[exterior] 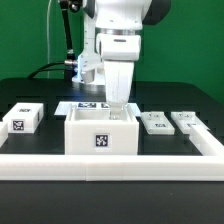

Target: Assemble cabinet

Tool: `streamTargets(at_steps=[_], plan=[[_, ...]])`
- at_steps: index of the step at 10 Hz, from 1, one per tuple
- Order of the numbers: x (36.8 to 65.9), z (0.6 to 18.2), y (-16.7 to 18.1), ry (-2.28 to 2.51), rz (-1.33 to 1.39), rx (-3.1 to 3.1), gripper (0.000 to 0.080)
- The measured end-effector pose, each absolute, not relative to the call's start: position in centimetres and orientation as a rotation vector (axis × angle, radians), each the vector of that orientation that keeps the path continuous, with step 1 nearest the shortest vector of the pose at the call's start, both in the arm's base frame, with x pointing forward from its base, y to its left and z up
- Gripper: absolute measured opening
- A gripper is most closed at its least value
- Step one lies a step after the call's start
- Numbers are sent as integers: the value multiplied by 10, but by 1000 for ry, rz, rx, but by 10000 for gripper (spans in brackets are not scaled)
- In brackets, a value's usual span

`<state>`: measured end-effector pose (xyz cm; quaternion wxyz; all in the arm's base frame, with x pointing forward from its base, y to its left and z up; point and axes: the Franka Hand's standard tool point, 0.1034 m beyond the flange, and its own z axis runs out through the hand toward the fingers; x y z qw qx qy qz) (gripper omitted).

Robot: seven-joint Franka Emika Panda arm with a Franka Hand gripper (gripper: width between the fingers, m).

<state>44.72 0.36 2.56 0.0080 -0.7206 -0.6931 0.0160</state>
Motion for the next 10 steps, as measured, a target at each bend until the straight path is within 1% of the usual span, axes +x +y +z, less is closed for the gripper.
streamTargets(at_steps=[1, 3, 5, 6, 7, 8, 9, 10], plan=[[447, 23, 4, -2165, 51, -2250, 798], [448, 24, 4, -2163, 50, -2254, 798], [449, 24, 4, -2161, 47, -2258, 540], [449, 24, 4, -2161, 48, -2258, 540], [449, 24, 4, -2161, 48, -2258, 355], [449, 24, 4, -2161, 48, -2258, 220], [449, 24, 4, -2161, 48, -2258, 220], [449, 24, 4, -2162, 47, -2258, 60]])
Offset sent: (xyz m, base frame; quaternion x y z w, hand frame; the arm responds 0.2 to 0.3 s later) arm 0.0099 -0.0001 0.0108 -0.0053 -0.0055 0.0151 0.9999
